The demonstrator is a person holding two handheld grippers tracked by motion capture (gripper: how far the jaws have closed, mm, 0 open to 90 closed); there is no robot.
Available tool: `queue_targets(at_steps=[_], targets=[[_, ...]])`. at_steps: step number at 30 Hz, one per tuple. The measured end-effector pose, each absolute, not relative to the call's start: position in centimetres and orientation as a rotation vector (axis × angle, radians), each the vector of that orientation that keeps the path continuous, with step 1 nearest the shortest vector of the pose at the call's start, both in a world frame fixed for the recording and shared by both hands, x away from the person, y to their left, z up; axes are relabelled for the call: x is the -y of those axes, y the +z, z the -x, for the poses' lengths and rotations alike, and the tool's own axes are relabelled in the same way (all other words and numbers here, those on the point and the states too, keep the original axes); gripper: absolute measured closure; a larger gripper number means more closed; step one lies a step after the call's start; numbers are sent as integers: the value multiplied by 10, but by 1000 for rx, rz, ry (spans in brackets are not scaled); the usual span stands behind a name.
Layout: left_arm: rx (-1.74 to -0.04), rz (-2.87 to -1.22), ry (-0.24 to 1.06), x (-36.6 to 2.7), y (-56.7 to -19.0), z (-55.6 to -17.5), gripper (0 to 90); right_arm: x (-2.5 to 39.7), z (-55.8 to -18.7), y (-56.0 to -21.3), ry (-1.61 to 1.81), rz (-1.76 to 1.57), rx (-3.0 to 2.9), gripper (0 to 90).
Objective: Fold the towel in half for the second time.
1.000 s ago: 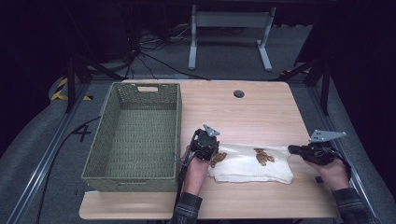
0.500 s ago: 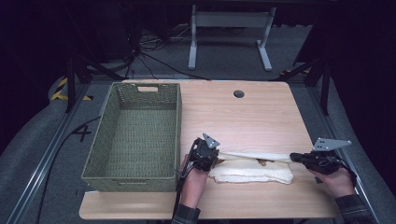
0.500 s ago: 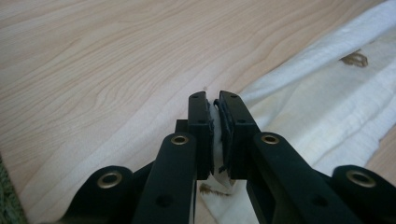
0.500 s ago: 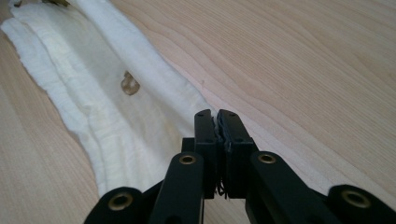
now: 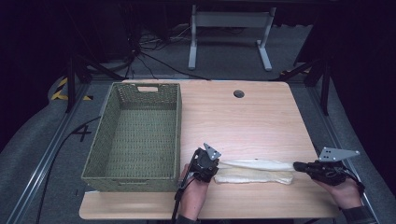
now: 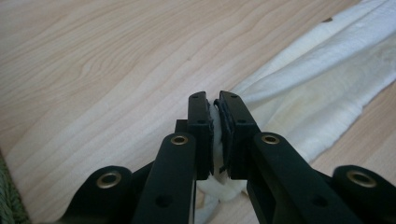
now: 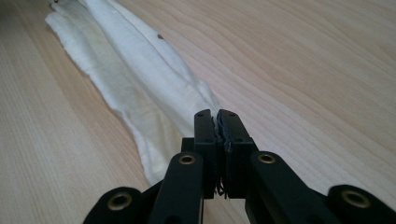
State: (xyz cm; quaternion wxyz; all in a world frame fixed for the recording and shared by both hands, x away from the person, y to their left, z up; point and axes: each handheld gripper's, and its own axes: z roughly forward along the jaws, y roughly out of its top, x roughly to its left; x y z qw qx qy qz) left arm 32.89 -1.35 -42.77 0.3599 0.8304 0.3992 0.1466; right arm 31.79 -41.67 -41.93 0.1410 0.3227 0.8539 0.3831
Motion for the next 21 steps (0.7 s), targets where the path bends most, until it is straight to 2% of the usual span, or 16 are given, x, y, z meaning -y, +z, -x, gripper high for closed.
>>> queue_targets(at_steps=[13, 16, 21], targets=[[-1047, -2154, 272, 8, -449, -320, 830, 413, -306, -430, 1063, -935, -2555, 864], [-1040, -2137, 263, 5, -444, -317, 793, 413, -304, -427, 1096, -932, -2546, 813], [-1000, -2125, 260, 10, -432, -319, 782, 411, -305, -419, 1157, -903, -2516, 841]])
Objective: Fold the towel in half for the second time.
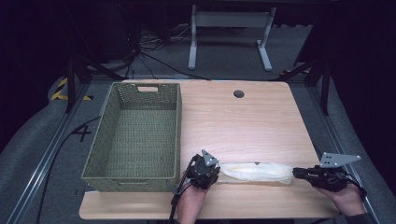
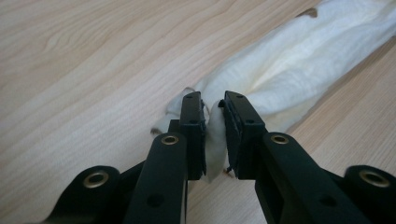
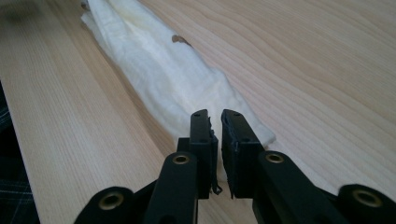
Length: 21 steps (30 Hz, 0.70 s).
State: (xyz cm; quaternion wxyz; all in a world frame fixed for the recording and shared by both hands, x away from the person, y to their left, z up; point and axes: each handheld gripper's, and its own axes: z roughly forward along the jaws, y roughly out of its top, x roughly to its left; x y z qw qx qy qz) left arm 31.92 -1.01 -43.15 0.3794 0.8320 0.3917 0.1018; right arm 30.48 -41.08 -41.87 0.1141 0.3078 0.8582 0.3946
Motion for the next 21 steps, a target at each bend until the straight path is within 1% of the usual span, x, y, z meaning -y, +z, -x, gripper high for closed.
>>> queue_targets(at_steps=[5, 12, 15, 19, 21], targets=[[-976, -2140, 277, 19, -426, -321, 792, 405, -307, -421, 1137, -895, -2539, 858], [-950, -2125, 294, 20, -414, -323, 788, 403, -304, -430, 1090, -892, -2601, 883], [-947, -2147, 260, 22, -418, -324, 818, 401, -304, -432, 1076, -884, -2621, 889], [-957, -2192, 169, 24, -438, -326, 862, 397, -305, -439, 1020, -882, -2668, 893], [-963, -2220, 146, 23, -447, -325, 873, 395, -305, -443, 981, -874, -2699, 896]])
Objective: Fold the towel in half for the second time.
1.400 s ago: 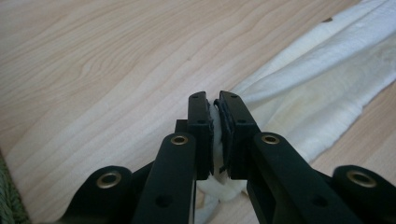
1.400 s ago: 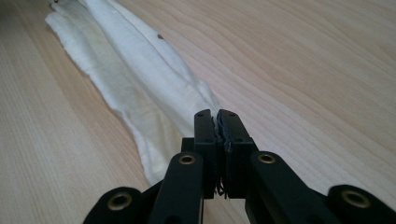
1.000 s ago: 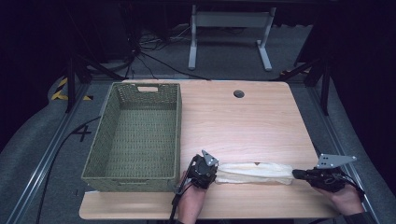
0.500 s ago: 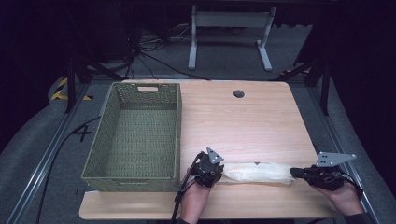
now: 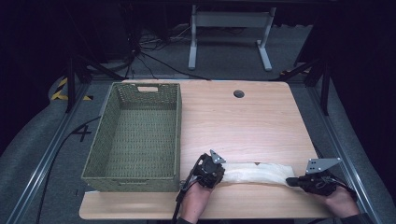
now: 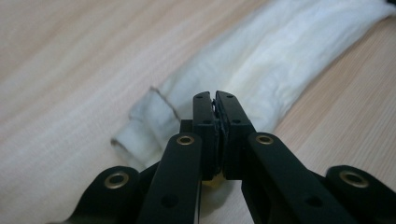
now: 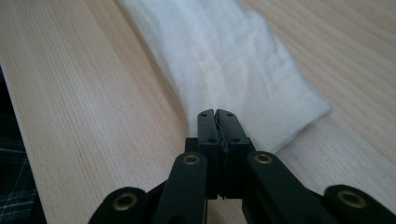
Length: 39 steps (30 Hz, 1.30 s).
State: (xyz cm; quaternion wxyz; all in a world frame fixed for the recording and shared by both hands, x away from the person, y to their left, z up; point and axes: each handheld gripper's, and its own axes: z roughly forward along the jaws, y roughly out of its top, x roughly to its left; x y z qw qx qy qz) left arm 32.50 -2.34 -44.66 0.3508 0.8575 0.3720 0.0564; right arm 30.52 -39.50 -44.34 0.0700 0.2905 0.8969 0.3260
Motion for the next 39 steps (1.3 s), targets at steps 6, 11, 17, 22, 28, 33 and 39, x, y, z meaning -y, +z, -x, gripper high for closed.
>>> queue_targets(at_steps=[6, 11, 17, 22, 28, 33, 39], targets=[[-925, -2267, 190, 22, -455, -320, 891, 395, -310, -444, 892, -853, -2666, 900], [-935, -2264, 184, 23, -453, -319, 887, 395, -319, -444, 886, -862, -2650, 899], [-904, -2245, 187, 29, -436, -326, 889, 391, -316, -432, 1018, -872, -2598, 898], [-811, -2235, 136, 37, -418, -350, 890, 370, -313, -434, 1046, -816, -2639, 898], [-695, -2305, 133, 46, -415, -369, 889, 353, -315, -435, 1072, -783, -2656, 898], [-648, -2371, 132, 53, -431, -379, 880, 336, -316, -438, 1067, -761, -2689, 898], [-639, -2418, 136, 59, -440, -381, 873, 323, -318, -448, 1002, -766, -2725, 898]])
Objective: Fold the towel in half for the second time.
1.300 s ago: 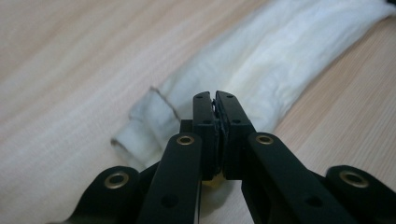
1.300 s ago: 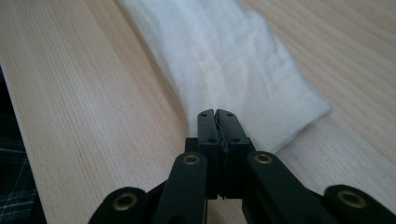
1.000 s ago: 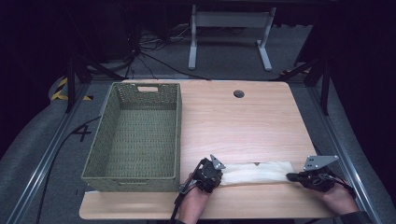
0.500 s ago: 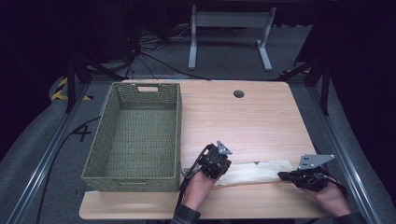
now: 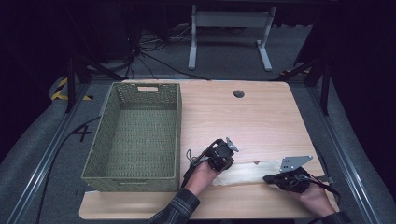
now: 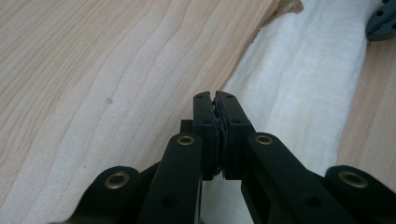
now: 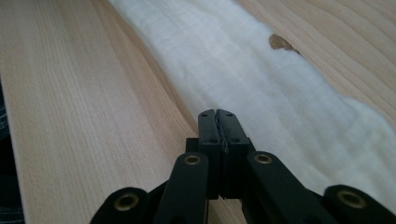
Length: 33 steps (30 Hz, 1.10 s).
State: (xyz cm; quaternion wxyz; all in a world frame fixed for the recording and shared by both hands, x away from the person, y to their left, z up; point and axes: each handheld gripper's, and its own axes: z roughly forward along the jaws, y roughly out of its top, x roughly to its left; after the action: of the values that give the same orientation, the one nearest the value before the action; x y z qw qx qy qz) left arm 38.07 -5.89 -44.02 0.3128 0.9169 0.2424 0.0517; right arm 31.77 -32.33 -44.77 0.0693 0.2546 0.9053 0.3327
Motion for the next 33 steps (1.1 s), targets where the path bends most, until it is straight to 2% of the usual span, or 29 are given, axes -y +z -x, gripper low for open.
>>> queue_targets(at_steps=[12, 33], targets=[[-621, -2493, 107, 61, -444, -373, 876, 325, -327, -450, 969, -787, -2708, 898], [-523, -2533, 102, 59, -444, -333, 876, 320, -372, -452, 1034, -769, -2720, 898]])
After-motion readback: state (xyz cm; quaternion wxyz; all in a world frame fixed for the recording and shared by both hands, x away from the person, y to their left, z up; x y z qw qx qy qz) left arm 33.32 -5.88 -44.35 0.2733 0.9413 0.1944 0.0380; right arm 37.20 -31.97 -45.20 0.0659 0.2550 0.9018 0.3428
